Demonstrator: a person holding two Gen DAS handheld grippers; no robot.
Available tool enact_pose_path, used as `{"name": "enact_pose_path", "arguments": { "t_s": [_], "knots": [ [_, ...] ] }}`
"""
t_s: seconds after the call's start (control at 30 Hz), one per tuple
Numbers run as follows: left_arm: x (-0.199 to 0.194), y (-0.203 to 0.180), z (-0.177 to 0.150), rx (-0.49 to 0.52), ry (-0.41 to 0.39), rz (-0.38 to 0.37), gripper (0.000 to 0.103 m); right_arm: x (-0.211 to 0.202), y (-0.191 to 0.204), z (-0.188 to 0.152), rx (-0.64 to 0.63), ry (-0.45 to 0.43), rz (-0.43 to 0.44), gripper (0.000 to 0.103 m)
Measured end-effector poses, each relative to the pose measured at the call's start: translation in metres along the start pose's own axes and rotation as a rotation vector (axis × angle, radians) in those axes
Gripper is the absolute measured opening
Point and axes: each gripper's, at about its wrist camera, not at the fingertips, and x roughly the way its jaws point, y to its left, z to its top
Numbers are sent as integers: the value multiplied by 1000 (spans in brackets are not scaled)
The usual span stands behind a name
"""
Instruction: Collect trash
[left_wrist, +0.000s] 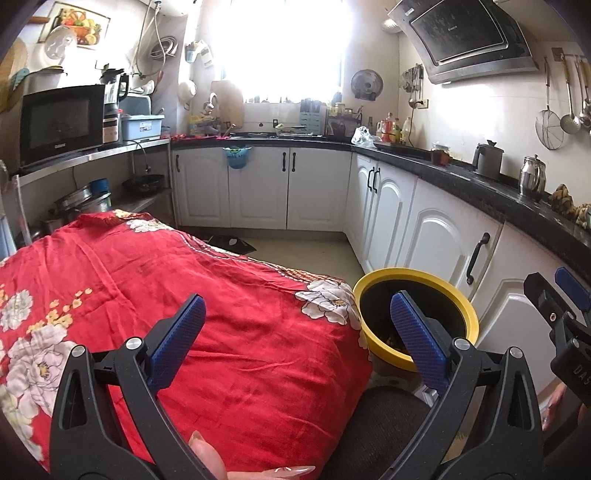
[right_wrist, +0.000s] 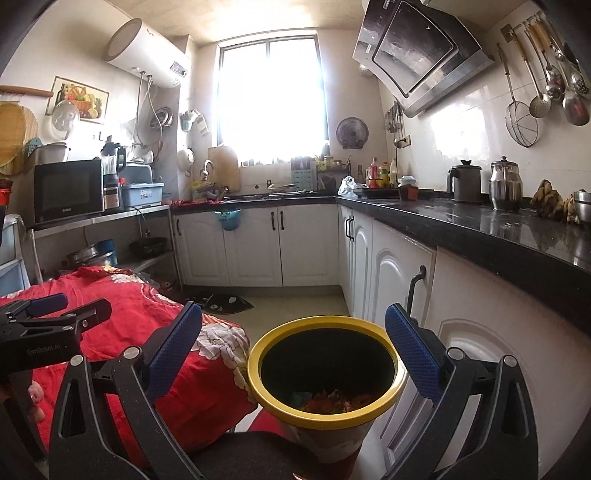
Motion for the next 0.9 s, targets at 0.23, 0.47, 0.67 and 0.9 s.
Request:
{"name": "enact_pose_path", "arguments": {
  "t_s": [0.23, 0.47, 0.67, 0.9],
  "knots": [
    [0, 0, 2, -3, 2, -1, 92, 0, 0, 0, 0, 2, 0, 97],
    [0, 0, 2, -3, 2, 0, 92, 1, 3, -2, 3, 3, 3, 97],
    [0, 0, 3, -5, 1, 3, 92, 1, 2, -2, 2, 6, 4, 97],
    [0, 0, 3, -4, 4, 4, 92, 1, 2, -1, 3, 5, 3, 97]
  ]
}}
